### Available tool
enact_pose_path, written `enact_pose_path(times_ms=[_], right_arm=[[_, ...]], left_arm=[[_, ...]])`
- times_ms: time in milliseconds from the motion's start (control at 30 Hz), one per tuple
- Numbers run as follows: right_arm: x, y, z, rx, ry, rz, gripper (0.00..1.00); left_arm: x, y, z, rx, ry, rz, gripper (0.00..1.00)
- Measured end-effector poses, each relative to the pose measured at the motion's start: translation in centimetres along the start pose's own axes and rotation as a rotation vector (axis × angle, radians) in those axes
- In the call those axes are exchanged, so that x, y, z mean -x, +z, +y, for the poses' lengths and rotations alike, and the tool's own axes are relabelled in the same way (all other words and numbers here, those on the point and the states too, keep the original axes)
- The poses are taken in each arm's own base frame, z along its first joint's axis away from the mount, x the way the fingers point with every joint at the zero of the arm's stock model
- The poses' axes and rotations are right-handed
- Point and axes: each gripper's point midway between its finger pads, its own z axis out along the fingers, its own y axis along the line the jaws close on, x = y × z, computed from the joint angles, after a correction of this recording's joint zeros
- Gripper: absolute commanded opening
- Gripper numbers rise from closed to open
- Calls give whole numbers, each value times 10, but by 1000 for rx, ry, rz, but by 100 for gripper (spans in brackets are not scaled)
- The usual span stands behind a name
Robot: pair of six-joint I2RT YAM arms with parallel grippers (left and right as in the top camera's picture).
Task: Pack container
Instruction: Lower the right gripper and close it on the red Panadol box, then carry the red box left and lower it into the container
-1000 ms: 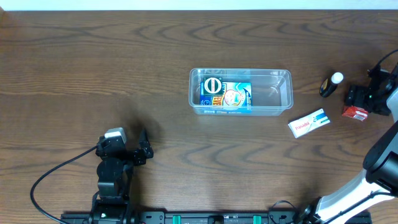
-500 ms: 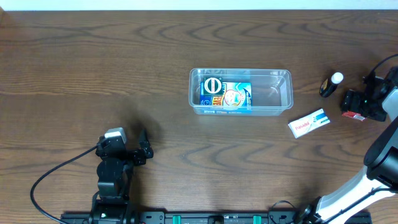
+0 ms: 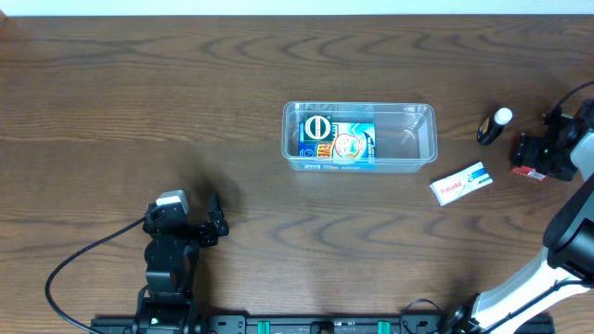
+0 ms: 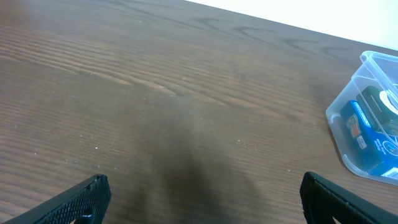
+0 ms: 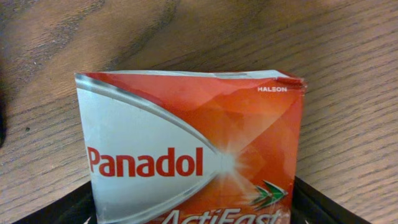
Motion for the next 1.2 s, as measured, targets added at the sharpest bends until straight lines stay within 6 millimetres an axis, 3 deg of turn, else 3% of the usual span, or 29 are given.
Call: enact_pose_path(times_ms=[367,500,833,1067,1200], right_arm=[[0,-2,0,-3,8,2,70],[5,-13,-1,-11,7,-23,68],[30,-81,-2,-41,21,-165,67],[26,-133,2,-46,85,-216,66],[25,-172,15,-35,100,-281,66]], left_arm=[[0,0,0,0,0,0,98],[0,0,0,0,0,0,98],[0,0,0,0,0,0,98],[0,0,0,0,0,0,98],[0,0,0,0,0,0,98]])
